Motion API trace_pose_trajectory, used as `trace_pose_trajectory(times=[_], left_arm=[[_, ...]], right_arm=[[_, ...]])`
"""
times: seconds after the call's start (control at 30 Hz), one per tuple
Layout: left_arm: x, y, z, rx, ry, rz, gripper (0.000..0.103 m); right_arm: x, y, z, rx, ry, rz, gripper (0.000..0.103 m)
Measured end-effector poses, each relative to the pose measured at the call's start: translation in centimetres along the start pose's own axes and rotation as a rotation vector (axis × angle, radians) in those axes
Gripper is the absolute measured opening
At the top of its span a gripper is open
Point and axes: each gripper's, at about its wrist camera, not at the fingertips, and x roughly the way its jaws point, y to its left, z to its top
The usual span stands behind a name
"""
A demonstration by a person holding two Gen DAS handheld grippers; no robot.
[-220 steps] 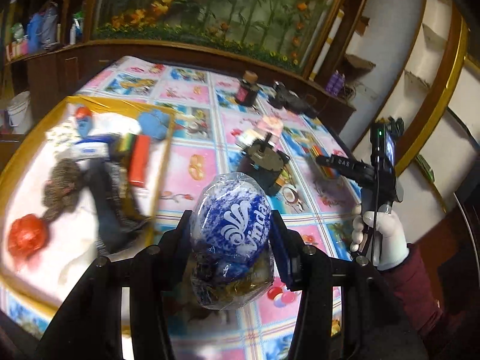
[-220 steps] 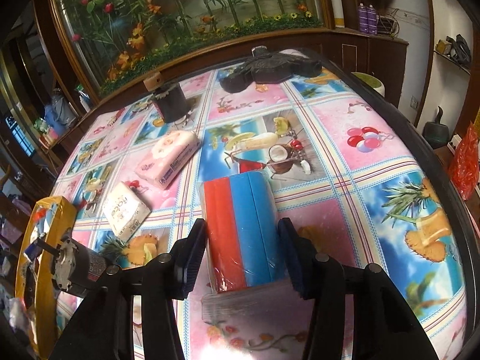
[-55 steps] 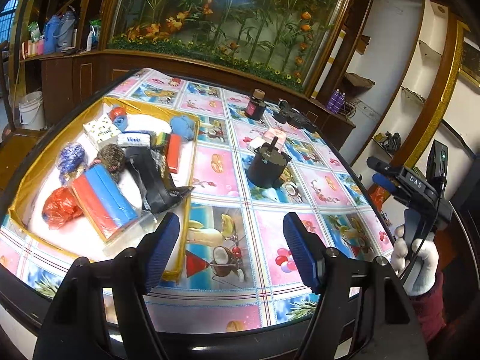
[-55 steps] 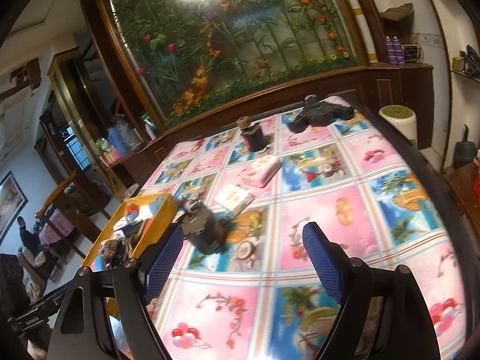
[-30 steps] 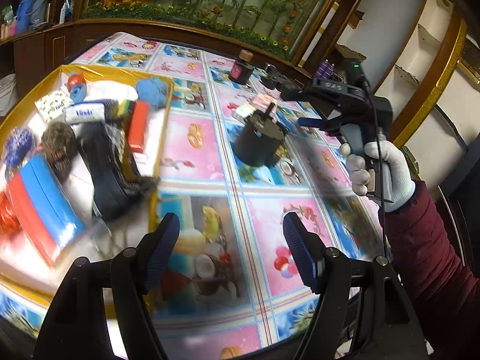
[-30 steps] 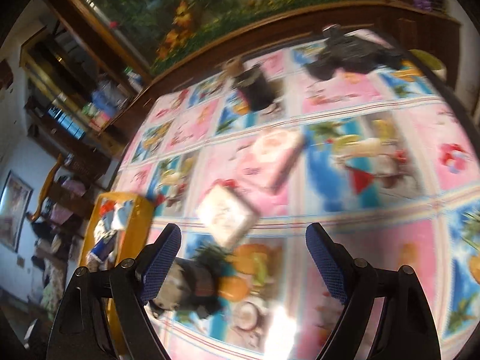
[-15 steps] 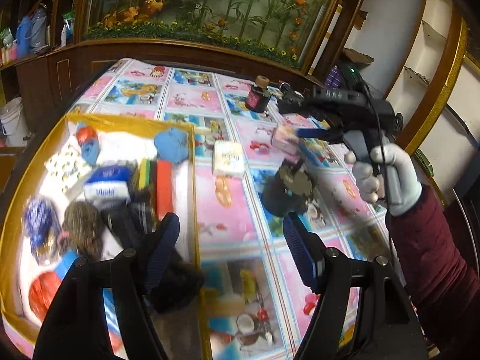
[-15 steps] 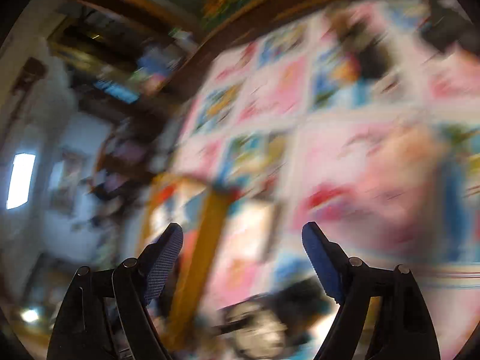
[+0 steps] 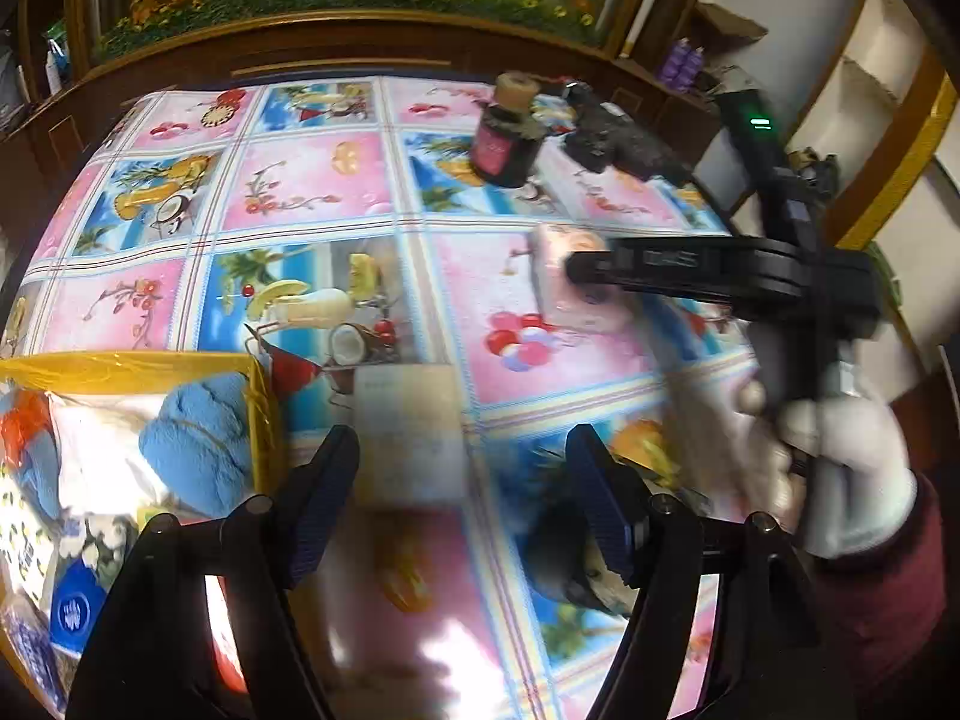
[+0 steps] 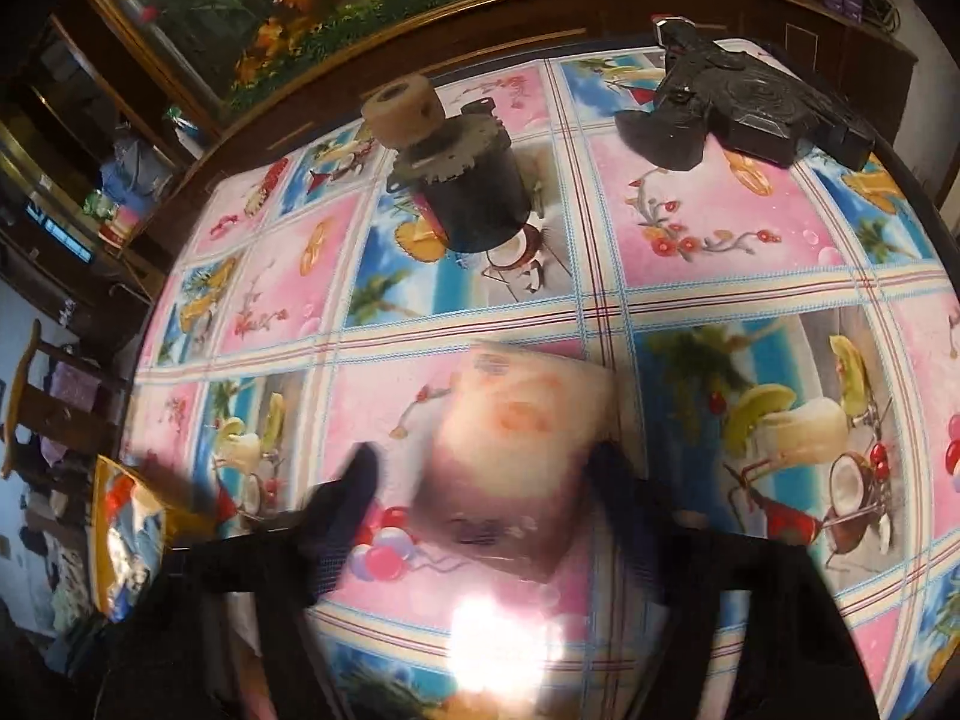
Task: Organize soft objects
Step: 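Grasp the pink tissue pack with the right tool while the left tool grasps the white paper pack, then lift and carry the pink pack and white pack over the tray with both tools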
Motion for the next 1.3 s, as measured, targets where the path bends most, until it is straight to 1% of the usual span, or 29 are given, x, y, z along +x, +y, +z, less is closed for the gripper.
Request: trace_pose_trajectory(times=[0.03, 0.07, 0.1, 0.23, 0.27, 0.33, 0.37, 0.4, 0.47, 0.5, 0.6, 0.73, 0.77, 0.8, 0.83, 0.9, 1.0, 1.13, 1.23, 1.3], left_arm=[[0.6, 0.1, 0.2, -0.002, 0.009, 0.005, 0.071], [1.0, 0.2, 0.2, -0.004, 0.016, 0.007, 0.071], [1.4, 0.3, 0.4, -0.005, 0.02, 0.013, 0.071], [3.3, 0.3, 0.8, -0.01, 0.058, 0.01, 0.071], [3.8, 0.4, 0.9, -0.017, 0.069, 0.012, 0.071], [4.2, 0.4, 0.8, -0.004, 0.062, 0.041, 0.071], [4.3, 0.2, 0.8, 0.01, 0.064, 0.052, 0.07], [4.3, 0.1, 0.7, 0.018, 0.067, 0.062, 0.061], [4.1, 0.4, 0.7, 0.016, 0.071, 0.075, 0.046], [4.1, 0.7, 0.7, 0.01, 0.073, 0.086, 0.041], [3.9, 1.0, 0.6, 0.009, 0.064, 0.094, 0.039], [3.1, 1.3, 0.5, -0.002, 0.041, 0.091, 0.039], [2.7, 1.3, 0.5, -0.004, 0.028, 0.088, 0.039], [2.0, 1.3, 0.4, -0.005, 0.013, 0.084, 0.039], [1.3, 1.3, 0.2, -0.004, -0.005, 0.08, 0.039], [-0.2, 1.1, -0.3, -0.001, -0.039, 0.075, 0.039], [-2.7, 0.5, -1.4, 0.014, -0.094, 0.068, 0.039], [-6.6, -0.4, -3.9, 0.021, -0.162, 0.074, 0.039], [-9.5, -0.8, -5.9, 0.021, -0.218, 0.104, 0.039], [-11.6, -1.0, -7.6, 0.013, -0.261, 0.131, 0.039]], right_arm=[[-0.1, 0.0, -0.4, -0.005, 0.005, 0.008, 0.039], [-0.1, -0.1, -0.5, -0.006, 0.003, 0.017, 0.035], [-0.2, -0.3, -0.6, -0.011, 0.005, 0.018, 0.034], [-1.7, -1.2, -1.6, -0.045, -0.007, -0.014, 0.034], [-2.1, -1.4, -1.8, -0.052, -0.009, -0.016, 0.035], [-2.8, -1.6, -1.9, -0.052, -0.019, -0.021, 0.04], [-3.3, -1.7, -2.0, -0.047, -0.034, -0.016, 0.052], [-3.6, -1.8, -2.0, -0.042, -0.046, -0.01, 0.068], [-4.0, -1.8, -1.9, -0.023, -0.071, 0.002, 0.083], [-4.0, -1.7, -1.8, -0.02, -0.076, 0.009, 0.082], [-2.9, -0.7, -1.3, -0.053, -0.054, -0.004, 0.081], [0.4, 0.7, -0.9, -0.086, 0.044, -0.027, 0.081], [0.5, 1.0, -0.9, -0.103, 0.033, -0.042, 0.072], [0.5, 1.4, -1.0, -0.13, 0.023, -0.064, 0.053], [0.3, 1.5, -1.1, -0.142, 0.02, -0.073, 0.053], [-0.3, 1.2, -1.4, -0.125, 0.015, -0.052, 0.051], [-2.3, 0.5, -1.9, -0.111, -0.037, -0.073, 0.051], [-7.0, 0.1, -3.6, -0.117, -0.127, -0.082, 0.051], [-10.5, 0.5, -5.7, -0.128, -0.18, -0.051, 0.051], [-13.1, 1.1, -7.6, -0.141, -0.213, -0.02, 0.051]])
